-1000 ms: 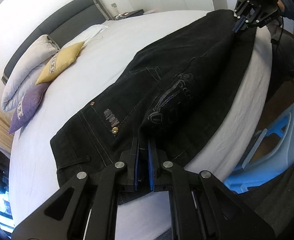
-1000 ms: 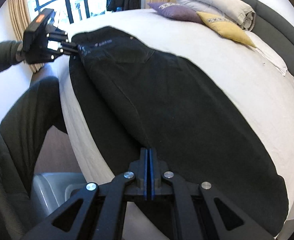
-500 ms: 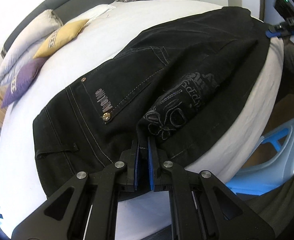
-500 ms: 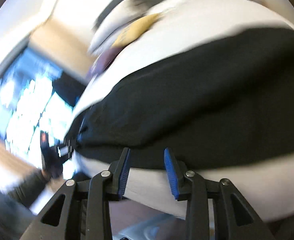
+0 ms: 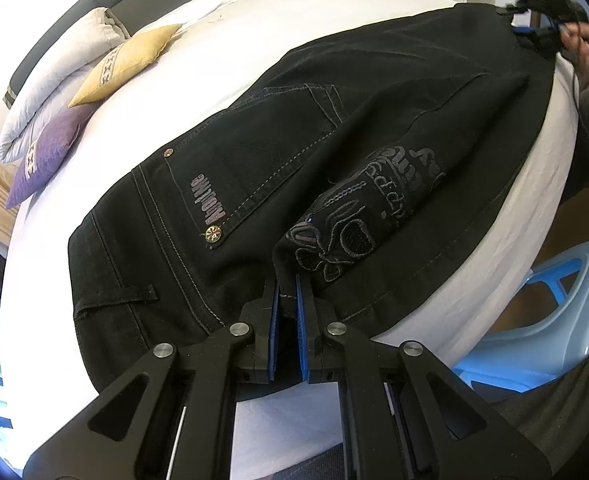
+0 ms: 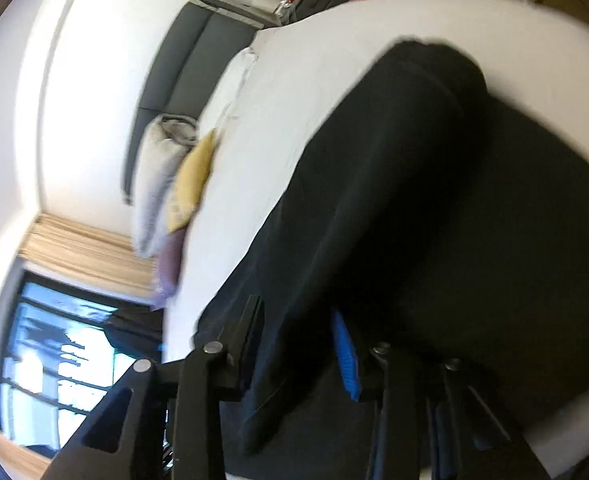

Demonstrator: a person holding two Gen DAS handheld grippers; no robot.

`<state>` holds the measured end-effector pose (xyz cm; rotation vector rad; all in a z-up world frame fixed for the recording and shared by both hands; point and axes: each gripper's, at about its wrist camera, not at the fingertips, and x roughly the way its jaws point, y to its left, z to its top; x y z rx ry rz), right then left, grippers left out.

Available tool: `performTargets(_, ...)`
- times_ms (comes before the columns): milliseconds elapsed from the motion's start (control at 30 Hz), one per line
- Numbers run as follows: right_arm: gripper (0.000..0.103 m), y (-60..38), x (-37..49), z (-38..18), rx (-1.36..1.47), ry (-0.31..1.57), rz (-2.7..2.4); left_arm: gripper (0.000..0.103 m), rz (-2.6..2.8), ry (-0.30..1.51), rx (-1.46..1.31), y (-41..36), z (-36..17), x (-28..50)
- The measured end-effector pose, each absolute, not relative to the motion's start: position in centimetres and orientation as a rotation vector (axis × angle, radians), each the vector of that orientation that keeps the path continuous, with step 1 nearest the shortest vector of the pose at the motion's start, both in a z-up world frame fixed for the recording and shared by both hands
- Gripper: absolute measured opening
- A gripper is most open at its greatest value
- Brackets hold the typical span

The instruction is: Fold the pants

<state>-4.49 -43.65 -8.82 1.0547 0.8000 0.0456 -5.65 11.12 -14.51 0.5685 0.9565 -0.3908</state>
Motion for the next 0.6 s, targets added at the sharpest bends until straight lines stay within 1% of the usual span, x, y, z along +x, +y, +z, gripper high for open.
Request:
performTargets(100, 0.038, -44.0, -2.8, -6.7, 1.011, 0.799, -0.013, 0.007, -0.388, 0.961, 0.565, 11.2, -13.9, -5.4)
performTargets(133, 0.041, -43.4, -1.8, -5.2, 0.939, 0.816, -0.039, 0.007, -0.387, 0.963, 0.563, 11.2, -13.9, -5.3)
performTargets(167, 0.055, -43.1, -1.2, -4.5, 0.896, 0.82, -0.038, 0.007, -0.387, 0.966, 0.561, 11.3, -13.8, -5.2)
performTargets(200, 0.065, -42.3, -0.3, -3.2, 0.837, 0.82, -0.014, 0.007, -0.386, 0.968, 0.56, 11.3, -13.8, -5.1)
performTargets(233, 0.076, -41.5, 0.2, -1.7, 0.781, 0.796, 0.026, 0.007, -0.387, 0.97, 0.559, 11.4, -13.8, -4.8)
performTargets(267, 0.082, -41.2, 0.4, -0.5, 0.741, 0.757, 0.055, 0.007, -0.387, 0.972, 0.559, 11.4, -13.8, -4.7)
performTargets(333, 0.088, -40.5, -0.2, 1.6, 0.612, 0.669, 0.109, 0.007, -0.386, 0.973, 0.556, 11.6, -13.8, -4.6)
performTargets(400, 0.09, -41.4, -1.6, 1.5, 0.621, 0.607, 0.117, 0.007, -0.385, 0.972, 0.548, 11.6, -13.9, -4.4)
performTargets(433, 0.09, -42.6, -2.2, 0.7, 0.689, 0.609, 0.08, 0.007, -0.385, 0.971, 0.546, 11.7, -13.9, -4.4)
performTargets(533, 0.089, -46.2, -5.9, -5.0, 1.022, 0.705, -0.005, 0.007, -0.384, 0.97, 0.54, 11.8, -14.1, -4.1)
performTargets(600, 0.089, -46.0, -7.0, -6.7, 1.085, 0.736, -0.008, 0.007, -0.385, 0.971, 0.538, 11.9, -14.2, -3.9)
